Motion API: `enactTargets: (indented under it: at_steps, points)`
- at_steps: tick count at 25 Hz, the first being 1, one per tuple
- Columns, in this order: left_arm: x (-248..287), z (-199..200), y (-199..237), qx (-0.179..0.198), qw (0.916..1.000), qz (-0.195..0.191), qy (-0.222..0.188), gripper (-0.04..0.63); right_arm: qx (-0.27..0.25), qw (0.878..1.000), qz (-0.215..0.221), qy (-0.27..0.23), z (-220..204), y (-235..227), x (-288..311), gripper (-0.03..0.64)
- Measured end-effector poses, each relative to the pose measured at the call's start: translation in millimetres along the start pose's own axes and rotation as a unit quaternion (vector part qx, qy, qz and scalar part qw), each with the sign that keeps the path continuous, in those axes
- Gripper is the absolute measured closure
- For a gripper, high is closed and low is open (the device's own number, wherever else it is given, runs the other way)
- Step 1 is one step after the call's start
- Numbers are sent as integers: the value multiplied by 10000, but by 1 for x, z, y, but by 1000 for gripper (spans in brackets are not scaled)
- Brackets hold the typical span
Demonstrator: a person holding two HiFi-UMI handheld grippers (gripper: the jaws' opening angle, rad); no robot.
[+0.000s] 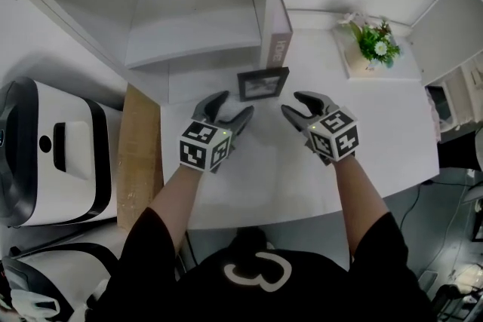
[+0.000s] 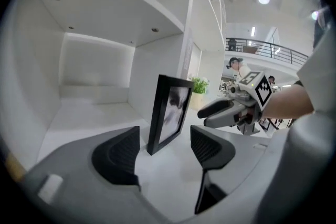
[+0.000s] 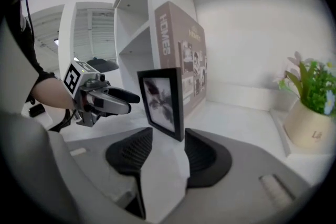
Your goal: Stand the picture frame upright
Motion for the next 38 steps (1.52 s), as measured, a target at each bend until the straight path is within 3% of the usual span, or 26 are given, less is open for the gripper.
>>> enactTargets:
  at_steps: [3,6,9,12,14,21,26,34,38]
  points:
    - [-33,11,-10,-463,9986,-107,-221,308,254,9988,177,-392,4,34,-27,434]
    - [-75,27,-35,-852,9949,-319,-435,319,314,9951,284,-890,16,75,-65,503]
    - [-120,39,-70,-990,9919,-559,-565,407,483,9862,569,-1476,30,118,-108,570]
    - [-166,44,-110,-1018,9899,-785,-605,509,540,9771,738,-1922,38,159,-150,603]
    - [-195,47,-137,-986,9903,-783,-586,541,513,9724,780,-2139,39,183,-176,614]
    - [-288,45,-218,-1086,9870,-821,-854,586,359,9646,1313,-2258,17,275,-246,614]
    - [-340,45,-254,-641,9880,-795,-1162,586,433,9494,1798,-2538,5,323,-285,614]
    - [-382,36,-278,-692,9871,-750,-1238,586,128,9513,1807,-2494,-8,359,-307,614]
    - [-389,31,-289,-432,9880,-774,-1267,586,166,9515,1801,-2488,-15,367,-309,614]
Point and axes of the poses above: the fingertips, and each gripper's own axes: x forward along the fingers, y to its left, z out of its top, the point moved 6 cm from there along -x, backward along the fingers, and after that the axes turned 12 degrees about z, right-handed, at the moved point
